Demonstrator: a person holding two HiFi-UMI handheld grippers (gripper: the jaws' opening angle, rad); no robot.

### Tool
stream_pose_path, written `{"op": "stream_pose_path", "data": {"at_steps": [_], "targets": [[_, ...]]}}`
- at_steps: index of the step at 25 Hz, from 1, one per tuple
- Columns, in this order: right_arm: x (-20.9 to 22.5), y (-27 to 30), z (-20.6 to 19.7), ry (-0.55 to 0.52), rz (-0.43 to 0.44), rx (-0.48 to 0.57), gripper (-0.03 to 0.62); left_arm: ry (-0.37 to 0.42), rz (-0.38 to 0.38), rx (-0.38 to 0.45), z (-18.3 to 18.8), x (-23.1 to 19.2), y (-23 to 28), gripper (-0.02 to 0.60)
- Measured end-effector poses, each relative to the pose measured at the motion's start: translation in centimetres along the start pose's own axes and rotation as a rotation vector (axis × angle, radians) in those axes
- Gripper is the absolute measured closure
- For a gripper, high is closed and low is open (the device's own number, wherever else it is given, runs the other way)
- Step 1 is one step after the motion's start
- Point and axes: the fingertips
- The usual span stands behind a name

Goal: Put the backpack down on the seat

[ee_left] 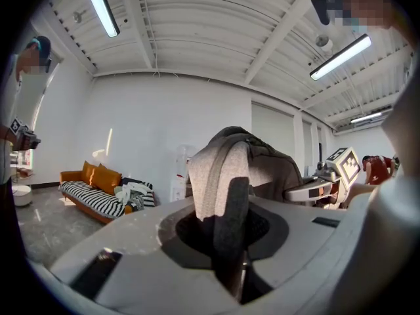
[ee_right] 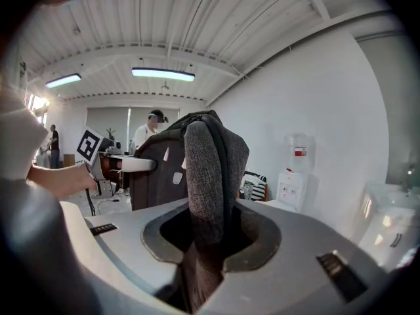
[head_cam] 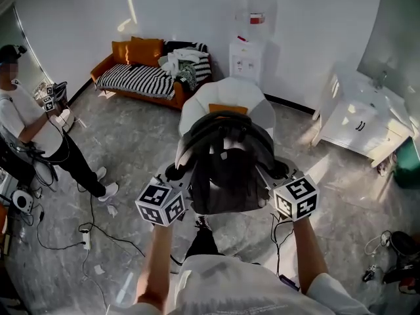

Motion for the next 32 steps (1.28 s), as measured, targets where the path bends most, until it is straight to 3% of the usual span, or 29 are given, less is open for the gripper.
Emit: {"op": "stream_pose_path", "data": {"at_steps": [8, 18, 32], "targets": [[4.1, 6.4, 1.6, 0.02, -0.013, -0.018, 0.499, 0.004, -0.018, -0.001, 0.9, -5.3, 6.3, 0.506], [9.1, 16.8, 6.5, 0.042, -0.055, -0.02, 0.499, -0.001, -0.071, -0.01, 4.1, -15.1, 14.8, 0.506], [13.0, 26.8, 9.1, 0.087, -0.077, -0.066, 0.499, -0.023, -0.112, -0.048, 4.9, -24.2, 22.2, 0.506]]}}
Point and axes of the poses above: the fingertips, and each gripper's own axes: y forward along the fingers, x to its right, z out of its top, and after that the axes turned 6 degrees about -x, right-handed
